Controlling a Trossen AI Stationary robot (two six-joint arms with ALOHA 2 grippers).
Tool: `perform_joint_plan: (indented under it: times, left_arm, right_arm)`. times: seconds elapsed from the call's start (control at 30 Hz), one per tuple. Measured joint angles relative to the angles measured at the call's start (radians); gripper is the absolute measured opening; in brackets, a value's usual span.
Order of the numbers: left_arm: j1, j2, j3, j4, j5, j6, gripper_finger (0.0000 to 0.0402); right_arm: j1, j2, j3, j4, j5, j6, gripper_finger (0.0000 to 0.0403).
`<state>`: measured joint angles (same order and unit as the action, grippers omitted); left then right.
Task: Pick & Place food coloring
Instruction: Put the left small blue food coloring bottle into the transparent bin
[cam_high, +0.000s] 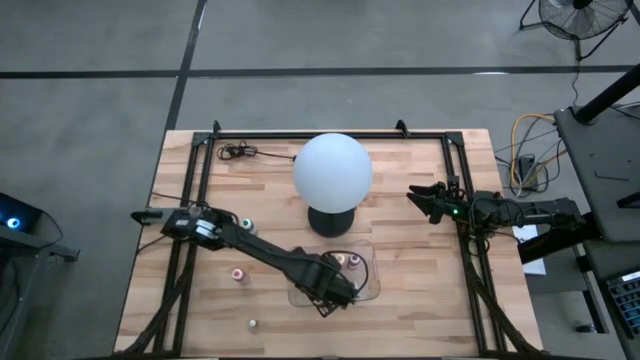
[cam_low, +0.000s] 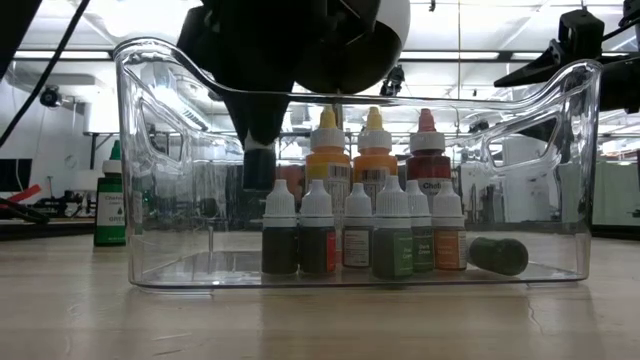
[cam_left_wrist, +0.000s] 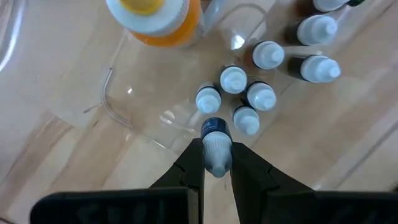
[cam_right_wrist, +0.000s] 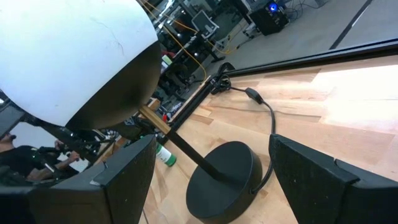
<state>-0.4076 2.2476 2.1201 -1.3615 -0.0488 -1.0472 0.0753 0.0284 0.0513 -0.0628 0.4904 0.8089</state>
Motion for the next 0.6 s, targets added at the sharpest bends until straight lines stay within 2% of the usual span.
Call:
perform_joint_plan:
  times: [0.6]
  left_arm:
    - [0.0,0.014,-0.102,0.122,0.004,-0.021,0.0028]
  right_arm:
    - [0.0,0.0,0.0,0.0,0.0,0.0,0.0302]
